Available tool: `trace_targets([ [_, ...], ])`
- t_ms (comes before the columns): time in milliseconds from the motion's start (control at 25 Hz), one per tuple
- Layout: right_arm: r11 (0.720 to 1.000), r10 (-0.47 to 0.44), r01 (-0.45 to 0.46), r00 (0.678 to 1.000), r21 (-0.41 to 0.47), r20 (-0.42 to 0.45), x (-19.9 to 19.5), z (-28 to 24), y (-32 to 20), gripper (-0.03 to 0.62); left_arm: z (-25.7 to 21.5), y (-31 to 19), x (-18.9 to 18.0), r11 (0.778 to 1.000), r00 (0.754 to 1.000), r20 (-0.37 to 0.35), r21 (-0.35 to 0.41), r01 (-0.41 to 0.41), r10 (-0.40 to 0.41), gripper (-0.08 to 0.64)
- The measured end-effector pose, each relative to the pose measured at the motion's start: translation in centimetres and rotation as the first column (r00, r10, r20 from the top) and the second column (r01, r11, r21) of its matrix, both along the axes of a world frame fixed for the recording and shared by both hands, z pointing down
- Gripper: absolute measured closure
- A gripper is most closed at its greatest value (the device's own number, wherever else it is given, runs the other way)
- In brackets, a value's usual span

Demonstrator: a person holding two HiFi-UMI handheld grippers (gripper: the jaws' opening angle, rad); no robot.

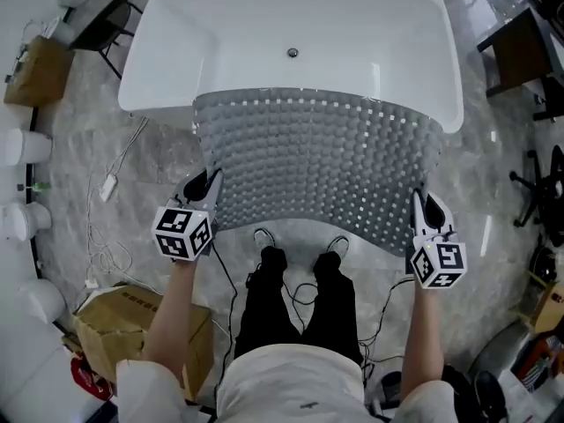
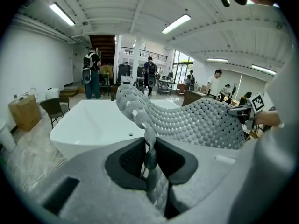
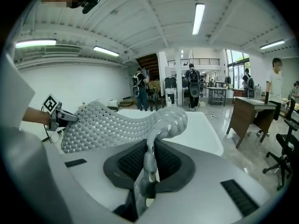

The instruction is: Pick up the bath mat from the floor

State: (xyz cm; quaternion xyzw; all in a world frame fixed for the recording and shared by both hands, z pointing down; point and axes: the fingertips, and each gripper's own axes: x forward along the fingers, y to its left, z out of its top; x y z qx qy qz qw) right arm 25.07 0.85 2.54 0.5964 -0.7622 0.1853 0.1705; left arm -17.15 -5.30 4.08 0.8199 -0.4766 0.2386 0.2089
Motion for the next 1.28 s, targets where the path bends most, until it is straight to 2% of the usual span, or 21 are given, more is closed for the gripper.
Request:
trace_targets([
  [160,0.997,0.013,-0.016,0.999,0.078,0.040,-0.3,-6.7,0.1,0.545,-7.6,-0.4,-0.3,0.995,1.000,-0.011,0.094,0.022,-0.021,0.497],
  [320,0.986,-0.004,0.000,1.000,0.165,0.023,-1.1,-13.0,0.3,0.545,-14.0,-0.1,-1.5,0.985,0.999,-0.037,0.166,0.041,-0.035,0.497],
  [520,0.961,-0.015,0.009,1.000,0.276,0.020,-1.5,-19.8,0.5,0.545,-20.8,0.2,-3.1,0.961,0.996,-0.082,0.269,0.062,-0.041,0.497],
  [680,0.930,-0.033,0.019,0.999,0.367,0.031,-2.9,-25.3,0.5,0.545,-26.1,0.3,-4.9,0.929,0.993,-0.114,0.363,0.072,-0.033,0.497],
  [880,0.877,-0.062,0.060,0.998,0.477,-0.013,-4.5,-32.0,0.8,0.545,-31.8,1.0,-6.3,0.878,0.988,-0.156,0.471,0.084,-0.011,0.497],
  [1160,0.815,-0.072,0.078,0.997,0.574,-0.033,-6.1,-37.8,3.1,0.545,-37.1,3.2,-8.9,0.827,0.980,-0.199,0.550,0.113,-0.002,0.497],
  [1280,0.800,-0.055,0.077,0.997,0.595,-0.055,-6.2,-38.9,3.6,0.549,-38.8,3.5,-8.6,0.807,0.981,-0.194,0.580,0.110,0.006,0.497],
])
